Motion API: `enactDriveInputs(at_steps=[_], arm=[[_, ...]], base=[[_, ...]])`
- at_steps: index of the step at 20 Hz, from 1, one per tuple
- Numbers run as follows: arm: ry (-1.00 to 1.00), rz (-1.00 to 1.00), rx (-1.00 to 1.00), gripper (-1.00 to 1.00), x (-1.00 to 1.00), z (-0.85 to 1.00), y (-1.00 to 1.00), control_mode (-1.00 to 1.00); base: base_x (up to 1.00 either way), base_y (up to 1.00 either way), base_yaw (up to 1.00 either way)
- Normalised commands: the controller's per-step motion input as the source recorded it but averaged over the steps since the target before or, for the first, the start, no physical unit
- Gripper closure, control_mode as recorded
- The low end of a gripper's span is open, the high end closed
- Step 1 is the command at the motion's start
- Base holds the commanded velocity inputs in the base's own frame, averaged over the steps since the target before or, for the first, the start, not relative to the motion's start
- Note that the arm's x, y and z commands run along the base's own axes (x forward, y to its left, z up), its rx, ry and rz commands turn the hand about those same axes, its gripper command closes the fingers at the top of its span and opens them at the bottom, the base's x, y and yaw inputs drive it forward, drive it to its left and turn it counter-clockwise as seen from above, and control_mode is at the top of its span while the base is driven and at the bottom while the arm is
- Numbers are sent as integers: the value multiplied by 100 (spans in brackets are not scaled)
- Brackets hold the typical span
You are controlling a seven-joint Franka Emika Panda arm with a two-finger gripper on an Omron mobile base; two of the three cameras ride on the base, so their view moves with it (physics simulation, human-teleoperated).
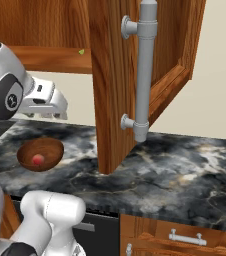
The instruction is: Open the cabinet. Pick the peach and orange from the cabinet and place them into the bowl. Then close the cabinet.
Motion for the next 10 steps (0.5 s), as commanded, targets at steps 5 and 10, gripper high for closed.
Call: enactDriveInputs(at_steps=[5,10], arm=[[0,0,1,-100,2,0,-48,-100],[-3,0,1,-100,0,3,-41,-100]], base=[[0,0,0],[0,0,0]])
